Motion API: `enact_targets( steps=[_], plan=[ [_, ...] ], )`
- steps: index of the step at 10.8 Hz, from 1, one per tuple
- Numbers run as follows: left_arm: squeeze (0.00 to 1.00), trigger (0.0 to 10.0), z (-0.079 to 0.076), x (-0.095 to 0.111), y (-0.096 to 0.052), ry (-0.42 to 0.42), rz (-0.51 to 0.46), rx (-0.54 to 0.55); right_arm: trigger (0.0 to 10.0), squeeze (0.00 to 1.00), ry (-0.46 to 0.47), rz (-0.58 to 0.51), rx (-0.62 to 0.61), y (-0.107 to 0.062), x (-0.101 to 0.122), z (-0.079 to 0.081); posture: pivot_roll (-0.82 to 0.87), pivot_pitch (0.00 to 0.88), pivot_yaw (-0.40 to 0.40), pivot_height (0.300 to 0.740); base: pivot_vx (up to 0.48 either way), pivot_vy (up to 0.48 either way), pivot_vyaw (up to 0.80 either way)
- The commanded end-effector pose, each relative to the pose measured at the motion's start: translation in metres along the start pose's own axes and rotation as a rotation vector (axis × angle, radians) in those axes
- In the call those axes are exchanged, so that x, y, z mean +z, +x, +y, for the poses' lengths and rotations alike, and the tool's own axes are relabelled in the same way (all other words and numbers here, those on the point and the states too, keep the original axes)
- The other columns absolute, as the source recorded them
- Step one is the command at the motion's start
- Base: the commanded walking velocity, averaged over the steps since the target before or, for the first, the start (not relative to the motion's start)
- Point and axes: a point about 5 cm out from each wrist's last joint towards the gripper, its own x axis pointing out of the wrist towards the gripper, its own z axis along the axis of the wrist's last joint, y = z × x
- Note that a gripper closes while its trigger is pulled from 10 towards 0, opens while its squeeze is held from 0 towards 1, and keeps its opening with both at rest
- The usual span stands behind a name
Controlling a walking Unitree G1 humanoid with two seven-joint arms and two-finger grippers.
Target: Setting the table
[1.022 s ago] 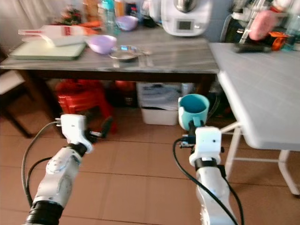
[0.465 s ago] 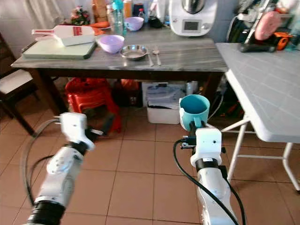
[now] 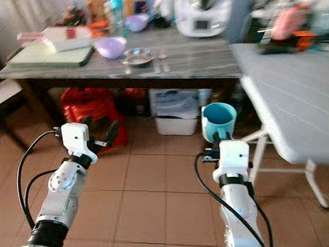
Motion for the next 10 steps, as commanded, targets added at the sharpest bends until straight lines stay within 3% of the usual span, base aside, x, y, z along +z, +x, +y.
enact_targets(
  steps=[1, 6, 9, 10],
  plan=[
    [0.0, 10.0, -0.001, -0.003, -0.001, -0.002, 0.013, -0.007, 10.0, 0.0, -0.001, -0.039, -0.007, 0.002, 0.007, 0.0, 0.02, 0.041, 0.029, 0.74, 0.405, 0.0, 0.43],
    [0.0, 10.0, -0.009, 0.005, 0.005, -0.033, -0.01, -0.035, 10.0, 0.0, -0.005, -0.068, -0.003, 0.005, 0.016, 0.0, 0.02, 0.044, 0.031, 0.74, 0.397, 0.0, 0.51],
    [0.0, 10.0, -0.015, 0.009, 0.008, -0.052, -0.022, -0.058, 10.0, 0.0, -0.01, -0.073, -0.007, 0.006, 0.017, -0.001, 0.01, 0.039, 0.031, 0.74, 0.386, 0.0, 0.0],
    [0.0, 10.0, -0.019, 0.008, 0.006, -0.017, -0.025, -0.088, 10.0, 0.0, -0.005, -0.071, -0.001, 0.006, 0.017, 0.003, 0.01, 0.039, 0.031, 0.74, 0.382, 0.0, 0.0]
  ],
)
